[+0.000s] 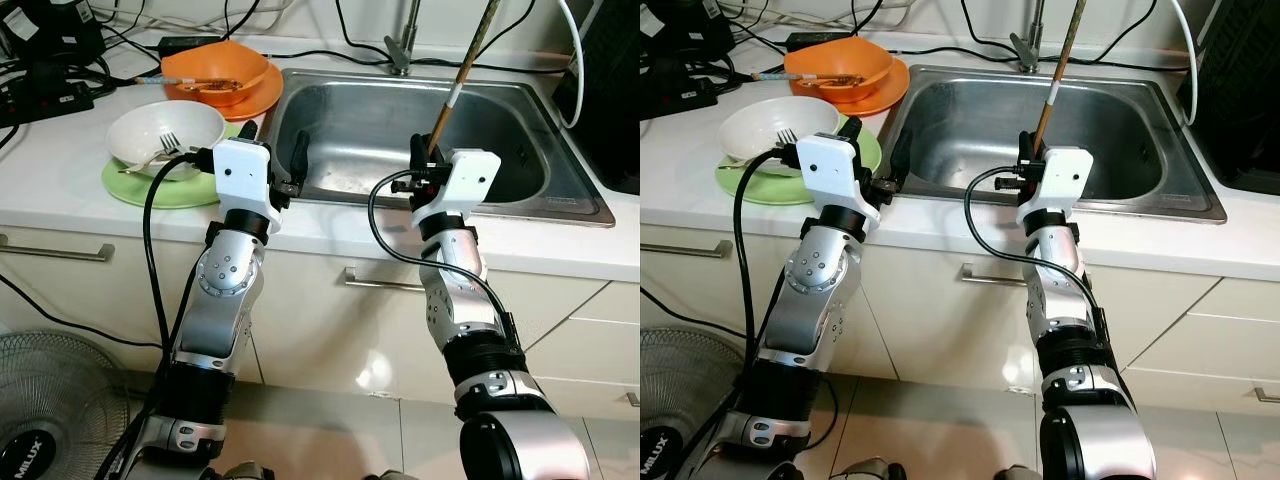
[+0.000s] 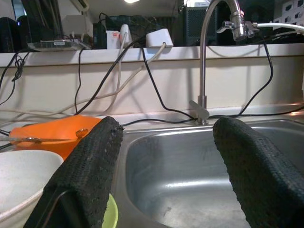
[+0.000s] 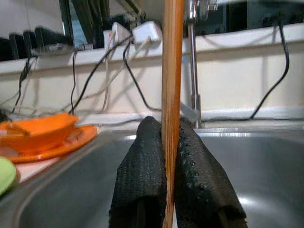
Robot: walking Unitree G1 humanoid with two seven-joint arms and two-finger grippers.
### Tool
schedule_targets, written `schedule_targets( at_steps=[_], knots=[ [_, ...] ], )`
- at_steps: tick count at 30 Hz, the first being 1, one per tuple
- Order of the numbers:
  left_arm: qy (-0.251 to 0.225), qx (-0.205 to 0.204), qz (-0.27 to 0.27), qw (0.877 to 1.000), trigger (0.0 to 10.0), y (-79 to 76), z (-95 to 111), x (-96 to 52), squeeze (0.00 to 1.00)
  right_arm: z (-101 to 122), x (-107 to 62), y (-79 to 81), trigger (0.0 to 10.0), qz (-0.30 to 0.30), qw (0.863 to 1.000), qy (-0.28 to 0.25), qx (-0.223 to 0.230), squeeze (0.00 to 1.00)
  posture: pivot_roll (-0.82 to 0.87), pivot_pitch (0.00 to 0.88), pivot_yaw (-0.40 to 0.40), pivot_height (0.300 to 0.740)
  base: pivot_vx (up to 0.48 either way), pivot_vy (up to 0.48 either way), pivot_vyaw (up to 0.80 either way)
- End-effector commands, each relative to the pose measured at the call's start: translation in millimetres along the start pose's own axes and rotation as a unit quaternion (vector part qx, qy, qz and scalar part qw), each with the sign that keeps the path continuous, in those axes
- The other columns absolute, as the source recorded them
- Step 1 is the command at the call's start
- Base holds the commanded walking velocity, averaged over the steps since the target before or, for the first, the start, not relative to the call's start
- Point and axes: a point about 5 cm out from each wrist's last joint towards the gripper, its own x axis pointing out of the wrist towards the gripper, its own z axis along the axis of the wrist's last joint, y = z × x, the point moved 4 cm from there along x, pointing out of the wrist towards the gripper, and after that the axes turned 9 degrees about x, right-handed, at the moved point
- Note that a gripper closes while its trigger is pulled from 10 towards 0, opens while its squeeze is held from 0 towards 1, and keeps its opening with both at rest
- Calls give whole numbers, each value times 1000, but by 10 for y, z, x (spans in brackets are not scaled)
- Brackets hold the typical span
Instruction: Kitchen organization
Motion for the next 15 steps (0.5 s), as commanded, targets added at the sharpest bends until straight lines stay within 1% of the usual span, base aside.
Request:
schedule_targets(
  at_steps=[1,15],
  knots=[
    [-4,0,4,1000,10000,4,20,26,0,70,24,19,10000,2,1000,-10,3,0,-40,81,3,740,345,0,0],
    [-3,0,8,1000,10000,44,7,6,0,67,31,15,10000,-6,1000,-2,14,0,-35,92,-1,740,362,0,0]
  ],
)
